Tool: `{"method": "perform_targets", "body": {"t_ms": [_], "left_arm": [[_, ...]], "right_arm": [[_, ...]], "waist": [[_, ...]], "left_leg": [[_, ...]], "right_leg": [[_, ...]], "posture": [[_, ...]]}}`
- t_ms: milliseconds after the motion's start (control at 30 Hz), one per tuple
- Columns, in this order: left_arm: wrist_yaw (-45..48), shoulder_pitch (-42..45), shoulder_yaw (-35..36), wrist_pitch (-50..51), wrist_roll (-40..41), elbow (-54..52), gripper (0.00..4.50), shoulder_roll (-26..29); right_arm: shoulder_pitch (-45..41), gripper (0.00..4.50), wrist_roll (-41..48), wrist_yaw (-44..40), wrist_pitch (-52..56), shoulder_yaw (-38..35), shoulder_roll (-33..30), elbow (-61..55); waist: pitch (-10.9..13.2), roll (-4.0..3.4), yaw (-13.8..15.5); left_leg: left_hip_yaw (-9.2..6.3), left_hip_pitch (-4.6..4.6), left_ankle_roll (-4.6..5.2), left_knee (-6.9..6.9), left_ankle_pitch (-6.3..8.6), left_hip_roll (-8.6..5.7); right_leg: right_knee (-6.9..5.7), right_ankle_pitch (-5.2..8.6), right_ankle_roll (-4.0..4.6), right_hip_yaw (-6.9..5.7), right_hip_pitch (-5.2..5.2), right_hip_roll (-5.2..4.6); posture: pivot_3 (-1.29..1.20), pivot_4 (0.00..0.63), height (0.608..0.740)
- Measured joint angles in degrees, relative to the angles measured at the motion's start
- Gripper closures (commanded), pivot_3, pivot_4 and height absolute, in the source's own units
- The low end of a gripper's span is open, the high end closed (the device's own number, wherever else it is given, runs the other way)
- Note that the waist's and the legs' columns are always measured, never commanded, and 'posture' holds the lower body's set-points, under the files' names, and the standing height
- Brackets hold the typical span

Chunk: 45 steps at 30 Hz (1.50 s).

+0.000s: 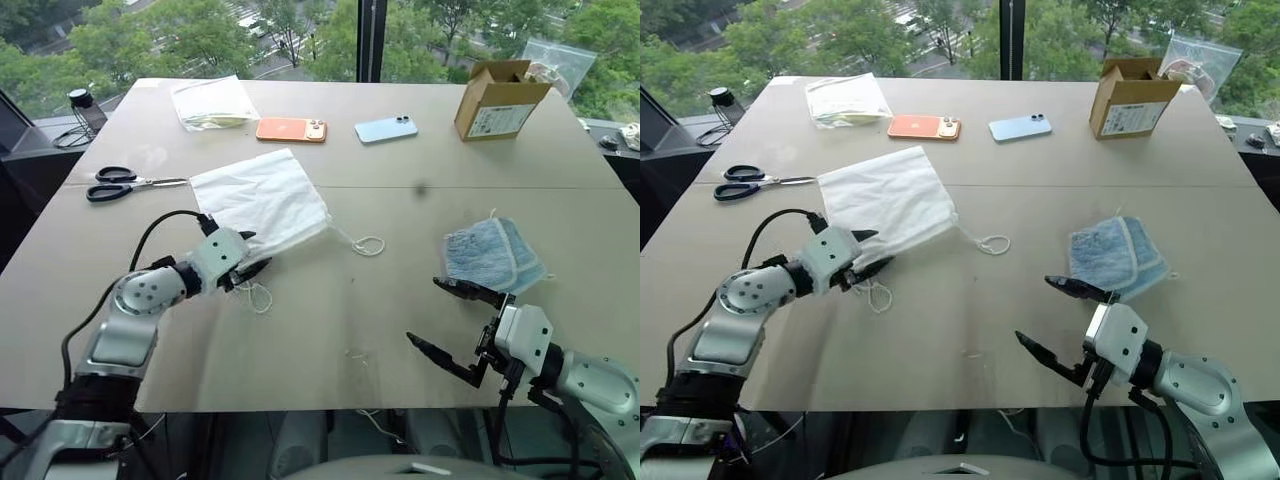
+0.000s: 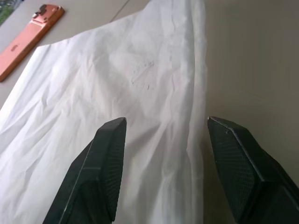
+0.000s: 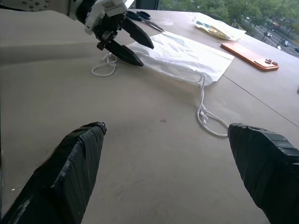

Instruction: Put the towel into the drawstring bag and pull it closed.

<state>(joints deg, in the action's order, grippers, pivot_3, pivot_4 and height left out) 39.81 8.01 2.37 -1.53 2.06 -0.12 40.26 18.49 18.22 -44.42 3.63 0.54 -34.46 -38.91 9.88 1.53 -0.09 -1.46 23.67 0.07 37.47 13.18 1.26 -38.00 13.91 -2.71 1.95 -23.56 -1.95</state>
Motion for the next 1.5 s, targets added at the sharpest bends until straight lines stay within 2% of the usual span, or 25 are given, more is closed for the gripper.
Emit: {"method": "perform_targets", "body": {"t_ms": [300,567,867,1167,1500], "left_arm": [[-10.0,-2.5,1.3,-2.8,-4.9,-3.6,1.67,-4.8],[-14.0,-1.4,-0.6,-5.3,-9.2,-0.6,1.67,-6.4],[-12.0,-0.9,-1.2,-10.2,-8.6,4.4,1.67,-6.9],[-11.1,3.1,-3.0,-13.7,-9.2,10.0,1.67,-6.8],[-9.5,2.5,-3.0,-16.5,-9.1,10.3,1.67,-6.0]], "right_arm": [[0.5,0.0,0.2,-0.3,0.0,-0.5,-0.8,0.2],[0.4,0.0,0.2,-0.3,0.0,-0.5,-0.9,0.9],[1.6,0.0,-0.1,0.0,-0.2,-0.5,-0.8,0.9],[1.9,0.0,-0.2,0.1,-0.1,-0.4,-0.8,0.8],[2.5,0.0,-0.2,0.5,-0.1,-0.4,-0.8,0.7]], "waist": [[0.0,0.01,-0.2],[0.0,0.0,-0.2],[0.0,-0.01,-0.3],[-0.1,0.0,-0.5],[-0.1,-0.01,-0.5]], "left_leg": [[-0.05,-0.06,0.0,0.0,0.0,-0.06],[-0.07,-0.11,0.0,0.0,0.0,-0.12],[-0.07,-0.13,0.0,0.0,0.0,-0.1],[-0.1,-0.16,0.0,0.02,0.0,-0.16],[-0.11,-0.16,0.0,0.02,0.0,-0.14]], "right_leg": [[0.0,0.0,0.0,-0.05,0.1,0.02],[-0.02,-0.01,0.0,-0.07,0.13,0.03],[-0.02,-0.01,0.01,-0.08,0.14,0.02],[-0.02,-0.01,0.01,-0.11,0.2,0.01],[-0.03,-0.01,0.01,-0.13,0.21,0.0]], "posture": [[0.0,0.15,0.74],[0.0,0.15,0.74],[0.0,0.15,0.74],[0.0,0.15,0.74],[0.0,0.15,0.74]]}}
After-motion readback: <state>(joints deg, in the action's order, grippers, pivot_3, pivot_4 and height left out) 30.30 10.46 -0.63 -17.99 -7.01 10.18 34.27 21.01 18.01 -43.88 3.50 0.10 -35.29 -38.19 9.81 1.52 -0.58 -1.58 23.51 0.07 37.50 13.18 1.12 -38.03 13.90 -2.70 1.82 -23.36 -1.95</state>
